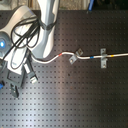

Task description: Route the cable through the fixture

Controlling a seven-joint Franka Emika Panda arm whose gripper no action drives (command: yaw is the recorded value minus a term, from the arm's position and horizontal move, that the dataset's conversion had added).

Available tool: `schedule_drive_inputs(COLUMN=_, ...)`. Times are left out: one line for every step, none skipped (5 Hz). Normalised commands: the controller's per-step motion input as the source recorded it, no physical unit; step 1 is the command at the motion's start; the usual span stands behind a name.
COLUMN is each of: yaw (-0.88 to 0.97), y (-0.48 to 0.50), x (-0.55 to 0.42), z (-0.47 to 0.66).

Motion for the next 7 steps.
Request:
schedule_drive_inputs(yaw=-0.03, y=0.075, x=0.178, z=-0.33)
schedule_drive_inputs(yaw=-0.03, y=0.051, x=0.179, z=-0.28)
schedule_drive_inputs(yaw=-0.2, y=-0.055, x=0.136, z=-0.3)
schedule_drive_inputs(yaw=-0.61, y=-0.221, x=-0.012, z=-0.02)
schedule_drive_inputs(yaw=-0.84, y=-0.145, x=-0.038, z=0.0)
schedule_drive_inputs(yaw=-0.85, y=-0.131, x=-0.02, z=0.0)
schedule_drive_inputs(yaw=-0.88, y=-0.113, x=-0.006, z=0.0)
